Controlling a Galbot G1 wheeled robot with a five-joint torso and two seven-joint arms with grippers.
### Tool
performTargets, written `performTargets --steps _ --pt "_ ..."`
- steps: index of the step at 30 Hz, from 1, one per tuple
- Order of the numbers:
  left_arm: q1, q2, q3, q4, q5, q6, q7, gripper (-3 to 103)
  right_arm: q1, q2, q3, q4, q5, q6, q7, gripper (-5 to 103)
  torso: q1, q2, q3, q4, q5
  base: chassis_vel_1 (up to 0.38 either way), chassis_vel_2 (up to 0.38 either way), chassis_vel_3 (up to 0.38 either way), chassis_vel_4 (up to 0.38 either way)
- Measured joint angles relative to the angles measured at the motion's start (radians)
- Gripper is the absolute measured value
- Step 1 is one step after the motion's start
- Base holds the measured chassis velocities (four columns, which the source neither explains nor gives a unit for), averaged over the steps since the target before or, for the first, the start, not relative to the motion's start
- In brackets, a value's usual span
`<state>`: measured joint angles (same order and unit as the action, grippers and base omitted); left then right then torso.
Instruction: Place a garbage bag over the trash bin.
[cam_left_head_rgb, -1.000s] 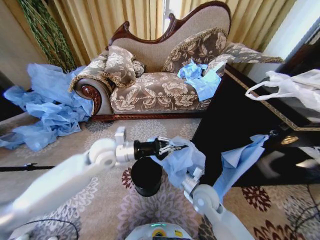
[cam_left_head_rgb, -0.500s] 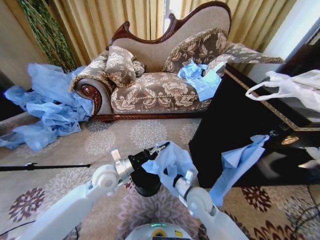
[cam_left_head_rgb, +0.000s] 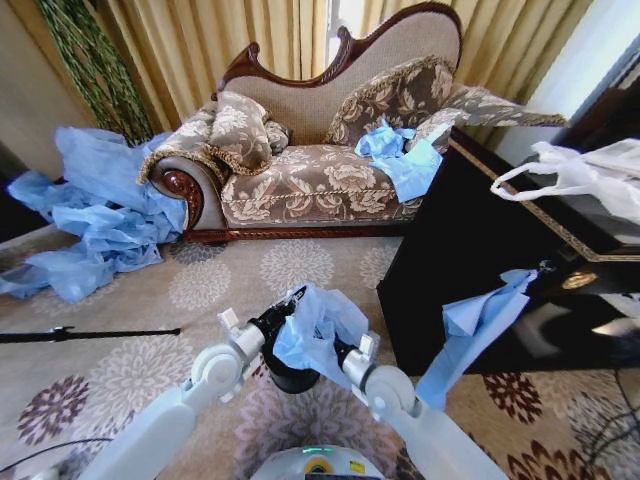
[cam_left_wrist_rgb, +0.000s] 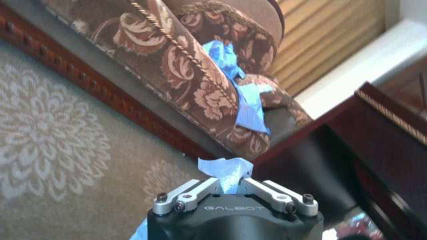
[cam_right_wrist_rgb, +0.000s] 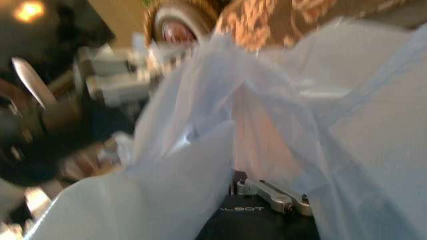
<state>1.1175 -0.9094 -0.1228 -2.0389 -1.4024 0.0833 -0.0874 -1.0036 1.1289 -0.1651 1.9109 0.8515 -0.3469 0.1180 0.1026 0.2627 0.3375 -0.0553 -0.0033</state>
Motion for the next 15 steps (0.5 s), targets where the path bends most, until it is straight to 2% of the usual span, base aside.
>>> performTargets --steps 2,8,12,15 --pt "-0.019 -0.015 0.001 0.022 -0.018 -0.01 0.002 0 0.047 0.013 -0.045 -0.037 0.002 -0.023 0.048 0 0.0 0.0 0.0 -0.0001 -0.0002 0.0 0.0 0.0 0.0" --pt "-0.005 -0.019 -0.043 0.027 -0.035 -0.019 0.002 0 0.114 0.043 -0.102 -0.09 0.01 -0.073 0.114 0 0.0 0.0 0.0 0.0 -0.0001 0.0 0.0 0.0 0.0" --pt "0.042 -0.023 -0.096 0.016 -0.04 -0.019 -0.02 0 0.159 0.06 -0.139 -0.108 0.032 -0.113 0.172 0 0.0 0.0 0.0 0.0002 -0.0002 0.0 0.0 0.0 0.0" --pt "0.141 -0.048 -0.169 -0.012 -0.024 -0.034 -0.069 0 0.213 0.08 -0.194 -0.126 0.092 -0.153 0.267 0 0.0 0.0 0.0 0.0003 -0.0001 0.0 0.0 0.0 0.0"
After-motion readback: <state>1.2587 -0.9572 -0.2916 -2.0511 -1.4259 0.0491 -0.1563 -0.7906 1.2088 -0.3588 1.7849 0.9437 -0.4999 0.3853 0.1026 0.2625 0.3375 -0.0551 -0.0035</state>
